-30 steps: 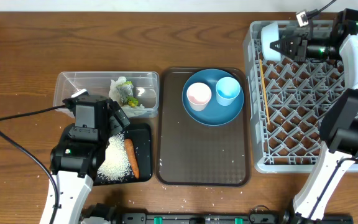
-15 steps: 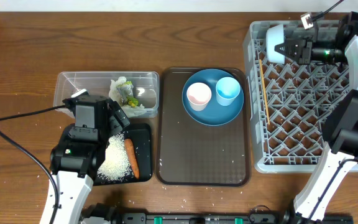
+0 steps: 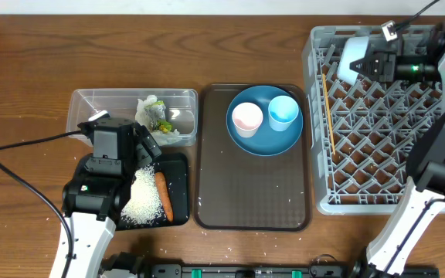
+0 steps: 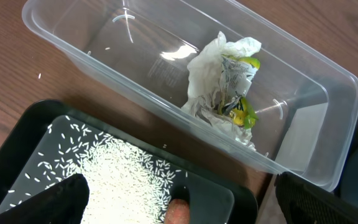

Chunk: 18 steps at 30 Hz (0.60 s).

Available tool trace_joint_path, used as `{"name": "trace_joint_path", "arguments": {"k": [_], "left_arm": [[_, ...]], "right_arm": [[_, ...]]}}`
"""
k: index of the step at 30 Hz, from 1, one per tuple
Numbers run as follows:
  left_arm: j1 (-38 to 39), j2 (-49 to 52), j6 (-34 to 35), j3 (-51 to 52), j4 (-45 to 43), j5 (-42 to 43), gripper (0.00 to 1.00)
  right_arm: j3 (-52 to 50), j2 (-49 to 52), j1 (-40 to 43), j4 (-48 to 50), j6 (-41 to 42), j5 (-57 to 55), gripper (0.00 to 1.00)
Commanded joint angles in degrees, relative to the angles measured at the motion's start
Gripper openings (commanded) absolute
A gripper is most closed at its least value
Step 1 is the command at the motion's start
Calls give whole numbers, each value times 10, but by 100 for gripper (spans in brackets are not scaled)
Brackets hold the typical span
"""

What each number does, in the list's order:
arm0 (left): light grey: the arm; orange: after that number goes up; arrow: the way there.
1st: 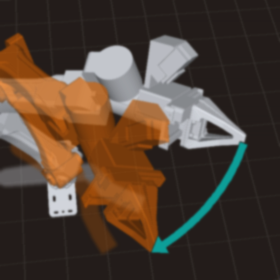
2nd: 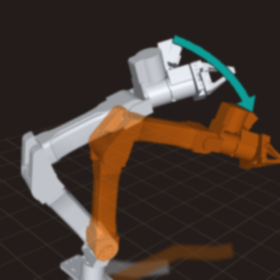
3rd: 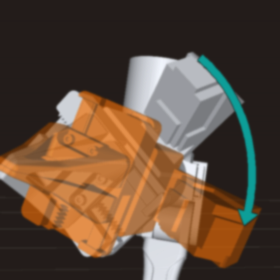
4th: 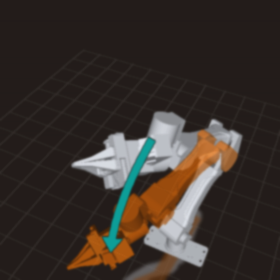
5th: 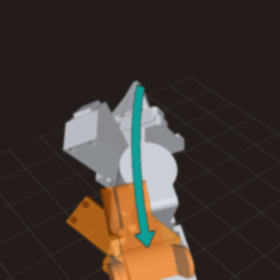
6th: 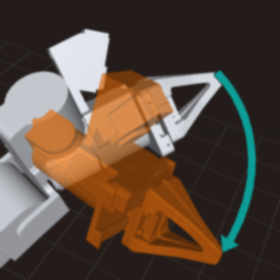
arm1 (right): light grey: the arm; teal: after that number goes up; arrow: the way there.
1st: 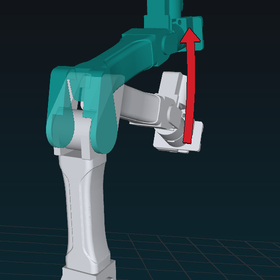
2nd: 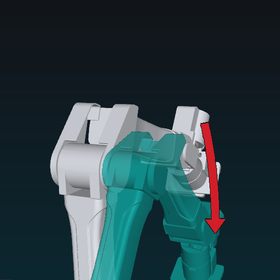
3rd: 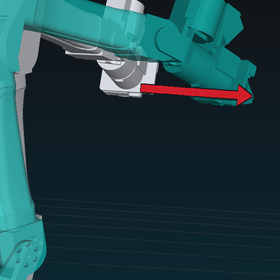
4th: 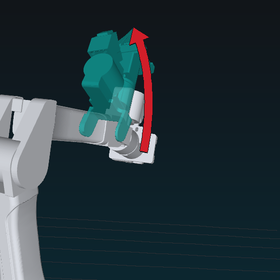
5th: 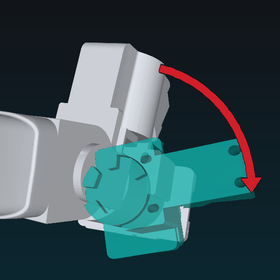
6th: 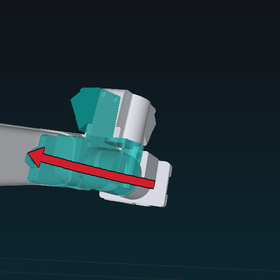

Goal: Sort waste into correct bins and load items into the dishwasher rack
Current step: 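Lower the bowl into the rack and open the right gripper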

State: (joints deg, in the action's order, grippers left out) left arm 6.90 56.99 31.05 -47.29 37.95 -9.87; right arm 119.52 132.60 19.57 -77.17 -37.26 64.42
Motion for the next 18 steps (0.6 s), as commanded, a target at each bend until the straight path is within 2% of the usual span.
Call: {"name": "trace_joint_path", "arguments": {"k": [1,11,18], "left_arm": [[-2,-4,-3,-6,1,-11,98],[-2,-4,-3,-6,1,-11,98],[-2,-4,-3,-6,1,-11,98]], "right_arm": [[3,5,34,-2,47,-87,1],[3,5,69,-49,149,-266,2],[4,-5,70,-61,218,-375,14]]}}
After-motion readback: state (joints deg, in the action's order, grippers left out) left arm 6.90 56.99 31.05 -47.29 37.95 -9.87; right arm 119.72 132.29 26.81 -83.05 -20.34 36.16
